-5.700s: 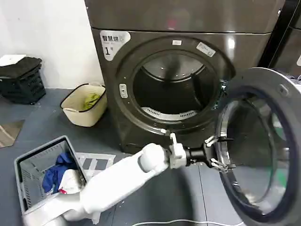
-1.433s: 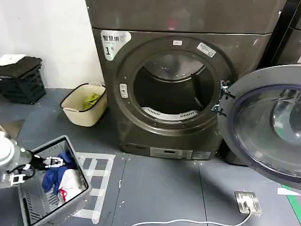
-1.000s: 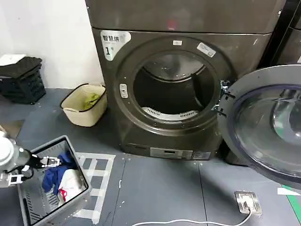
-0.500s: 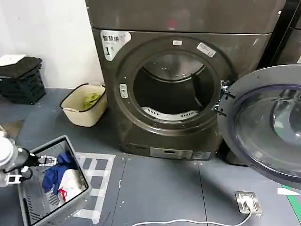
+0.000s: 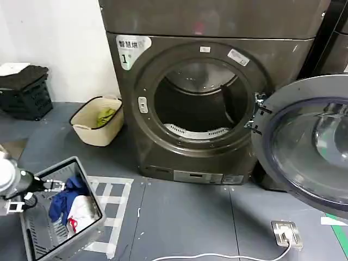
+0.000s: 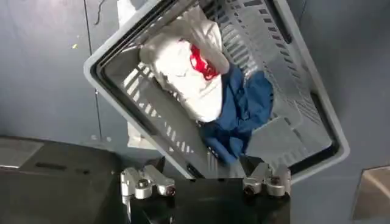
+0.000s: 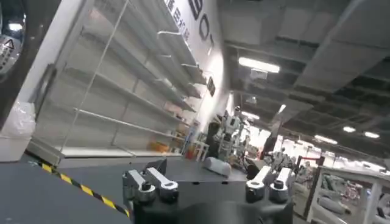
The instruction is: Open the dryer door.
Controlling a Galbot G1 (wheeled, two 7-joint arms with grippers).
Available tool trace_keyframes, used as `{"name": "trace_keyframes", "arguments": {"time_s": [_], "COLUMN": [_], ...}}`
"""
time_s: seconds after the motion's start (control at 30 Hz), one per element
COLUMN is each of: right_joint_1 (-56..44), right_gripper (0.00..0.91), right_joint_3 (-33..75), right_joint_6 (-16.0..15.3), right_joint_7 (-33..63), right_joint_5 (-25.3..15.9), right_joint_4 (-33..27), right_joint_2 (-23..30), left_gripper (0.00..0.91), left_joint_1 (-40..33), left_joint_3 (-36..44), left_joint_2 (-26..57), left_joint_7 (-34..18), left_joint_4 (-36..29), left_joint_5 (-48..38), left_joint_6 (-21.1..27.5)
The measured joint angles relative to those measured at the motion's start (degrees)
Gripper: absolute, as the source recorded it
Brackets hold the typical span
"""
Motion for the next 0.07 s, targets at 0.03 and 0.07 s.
{"name": "trace_keyframes", "arguments": {"time_s": [0.03,0.07], "right_joint_1": [0.06,0.07], "right_gripper": [0.907,0.907], "right_joint_3": [-0.01,-0.02], "right_joint_6": [0.00,0.00], "right_joint_7": [-0.02,-0.02], "right_joint_5": [-0.05,-0.06], "right_joint_4": [0.00,0.00], "right_joint_2": [0.03,0.05], "left_gripper": [0.907,0.907], "left_joint_1": [0.02,0.02], "left_joint_3": [0.00,-0.01], "left_joint_2": [0.00,0.00], "left_joint_7": [-0.03,-0.06], "left_joint_4": [0.09,0.18], "left_joint_5": [-0.03,-0.09], "left_joint_6": [0.00,0.00]}}
